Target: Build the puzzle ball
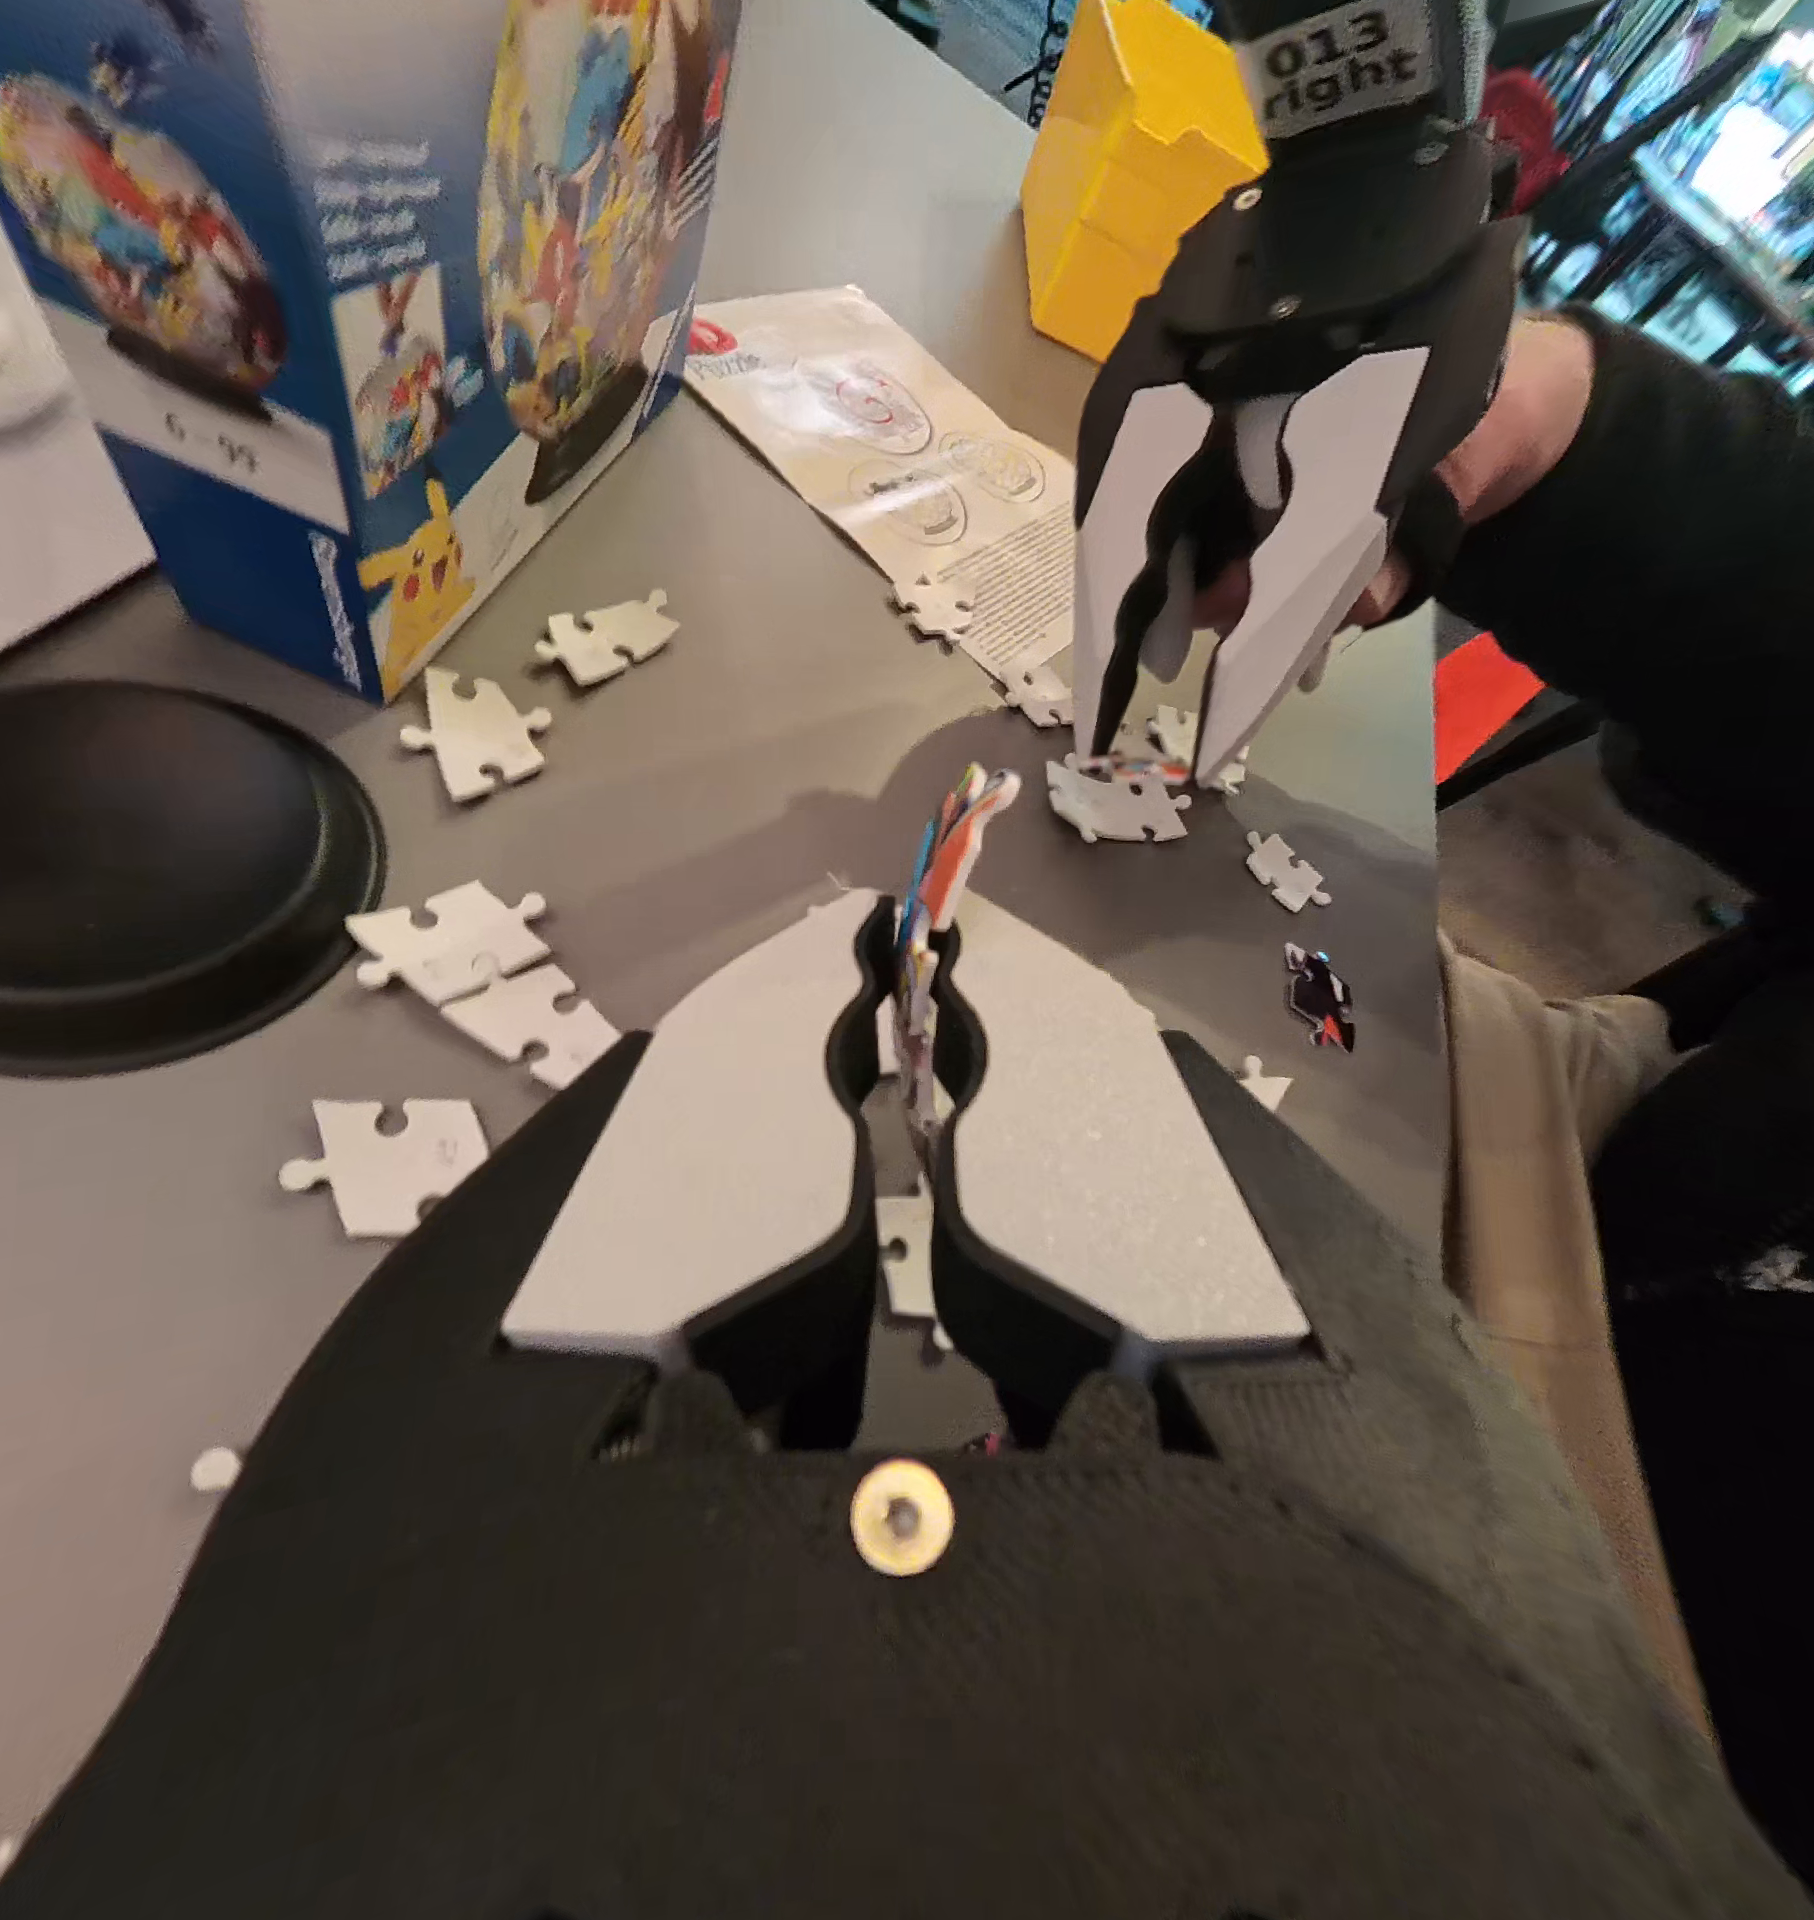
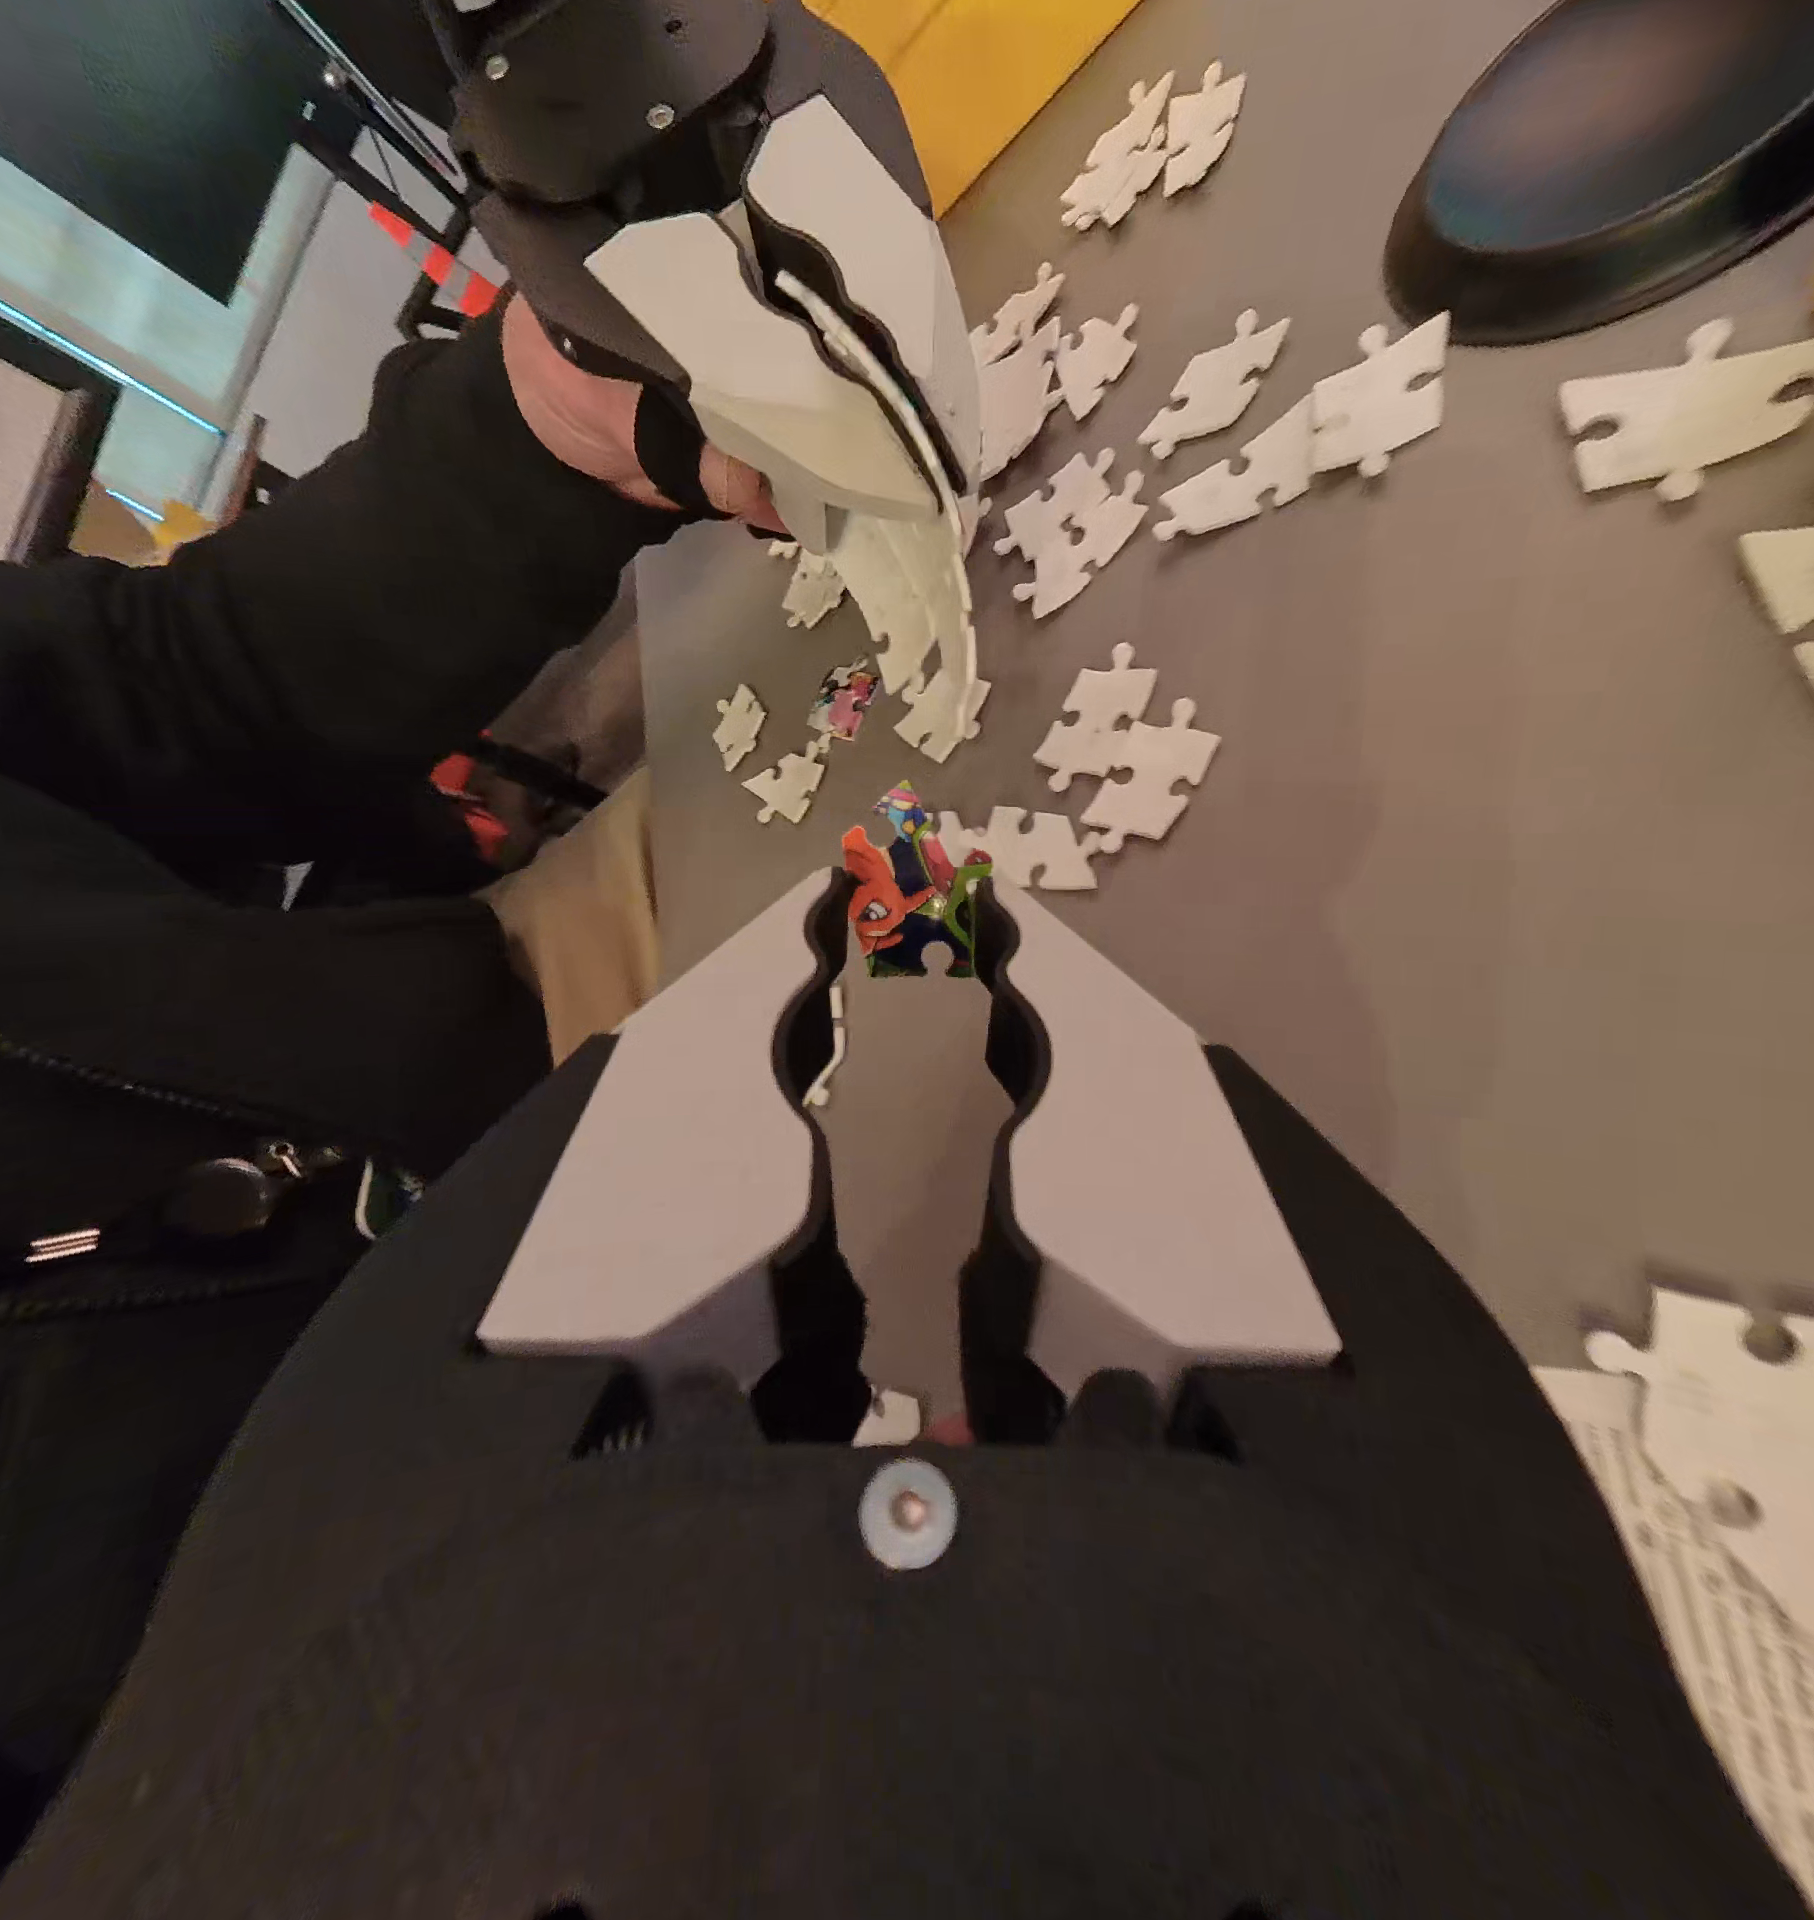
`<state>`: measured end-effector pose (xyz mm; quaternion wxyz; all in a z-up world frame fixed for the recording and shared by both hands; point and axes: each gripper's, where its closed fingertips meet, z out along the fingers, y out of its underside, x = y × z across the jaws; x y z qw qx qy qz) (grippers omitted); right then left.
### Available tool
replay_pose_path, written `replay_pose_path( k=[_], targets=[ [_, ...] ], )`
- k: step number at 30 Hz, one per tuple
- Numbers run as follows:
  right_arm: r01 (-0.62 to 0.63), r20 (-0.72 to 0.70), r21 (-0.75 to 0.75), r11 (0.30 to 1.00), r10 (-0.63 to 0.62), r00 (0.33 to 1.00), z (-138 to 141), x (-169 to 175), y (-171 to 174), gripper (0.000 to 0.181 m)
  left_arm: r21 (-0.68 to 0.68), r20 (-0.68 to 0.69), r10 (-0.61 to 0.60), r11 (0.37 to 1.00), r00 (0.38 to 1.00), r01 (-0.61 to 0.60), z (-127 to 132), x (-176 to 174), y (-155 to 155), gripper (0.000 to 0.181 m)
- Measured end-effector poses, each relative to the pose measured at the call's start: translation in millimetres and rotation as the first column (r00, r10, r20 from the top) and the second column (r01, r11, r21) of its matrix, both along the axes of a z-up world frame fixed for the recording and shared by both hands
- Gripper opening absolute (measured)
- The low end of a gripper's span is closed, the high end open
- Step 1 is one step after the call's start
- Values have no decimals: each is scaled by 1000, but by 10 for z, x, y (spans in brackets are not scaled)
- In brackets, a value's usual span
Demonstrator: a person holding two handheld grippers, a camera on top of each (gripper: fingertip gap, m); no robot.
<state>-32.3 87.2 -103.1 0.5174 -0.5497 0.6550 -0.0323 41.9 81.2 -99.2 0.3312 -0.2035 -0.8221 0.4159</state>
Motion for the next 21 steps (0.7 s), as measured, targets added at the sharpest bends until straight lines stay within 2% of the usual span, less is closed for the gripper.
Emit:
replay_pose_path(
  k=[3,7,11,16,21],
  targets=[
    [-61,-89,-35,998,58,994,-158,-16,95,23,-51,47,-43,998,998,45,53,-104,17,5],
    [-159,-180,82,984,171,969,-310,-74,334,23,-41,55,-60,997,997,62,17,-132,42,5],
    [-184,-251,73,980,197,948,-500,-101,379,23,-18,37,-83,996,996,83,-17,-148,72,5],
    [-207,-190,83,975,219,957,-361,-63,419,23,-17,77,-134,991,988,136,-79,-241,120,5],
    [-191,-120,158,969,211,970,-247,-16,432,23,-8,121,-176,984,977,179,-141,-348,154,5]
  ],
)
